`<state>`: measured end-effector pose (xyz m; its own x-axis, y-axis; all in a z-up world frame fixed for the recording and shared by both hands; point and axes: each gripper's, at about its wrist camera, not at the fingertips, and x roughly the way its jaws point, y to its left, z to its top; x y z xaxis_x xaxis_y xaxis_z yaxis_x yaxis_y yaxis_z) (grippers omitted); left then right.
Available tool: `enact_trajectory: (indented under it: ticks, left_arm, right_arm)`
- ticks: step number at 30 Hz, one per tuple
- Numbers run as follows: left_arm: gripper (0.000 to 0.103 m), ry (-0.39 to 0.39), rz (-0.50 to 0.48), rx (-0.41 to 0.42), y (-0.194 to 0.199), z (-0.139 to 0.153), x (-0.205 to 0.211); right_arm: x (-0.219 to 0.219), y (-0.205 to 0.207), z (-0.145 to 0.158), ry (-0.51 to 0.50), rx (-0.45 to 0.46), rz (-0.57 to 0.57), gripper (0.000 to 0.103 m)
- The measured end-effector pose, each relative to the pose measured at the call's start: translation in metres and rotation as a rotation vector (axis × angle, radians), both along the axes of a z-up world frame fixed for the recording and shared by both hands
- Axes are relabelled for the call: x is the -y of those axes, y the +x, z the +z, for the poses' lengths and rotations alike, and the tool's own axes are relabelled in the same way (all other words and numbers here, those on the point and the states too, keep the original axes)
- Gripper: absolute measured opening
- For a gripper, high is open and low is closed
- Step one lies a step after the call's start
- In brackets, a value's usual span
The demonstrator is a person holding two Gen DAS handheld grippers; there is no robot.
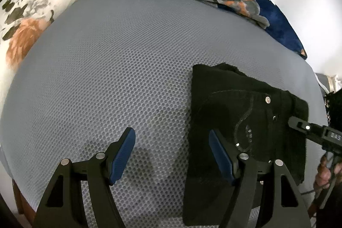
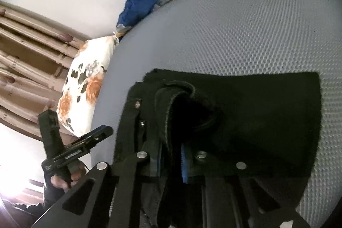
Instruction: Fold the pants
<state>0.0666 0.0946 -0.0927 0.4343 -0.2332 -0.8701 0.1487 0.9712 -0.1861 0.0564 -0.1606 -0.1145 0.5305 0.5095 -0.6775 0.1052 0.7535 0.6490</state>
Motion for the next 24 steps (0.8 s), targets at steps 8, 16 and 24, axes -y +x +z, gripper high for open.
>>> enact_trajectory:
  ticks: [8, 16, 24]
  left_arm:
    - [0.072, -0.010, -0.069, 0.041, 0.006, 0.015, 0.028]
    - [0.072, 0.028, -0.165, 0.092, 0.008, 0.020, 0.071]
    - [0.072, 0.191, -0.224, 0.060, 0.016, -0.028, 0.101]
  right_arm:
    - [0.029, -0.025, 0.049, -0.053, 0.081, -0.106, 0.011]
    - [0.082, -0.038, -0.008, -0.089, -0.078, -0.268, 0.010]
    - [0.073, -0.030, -0.007, -0.137, -0.112, -0.270, 0.029]
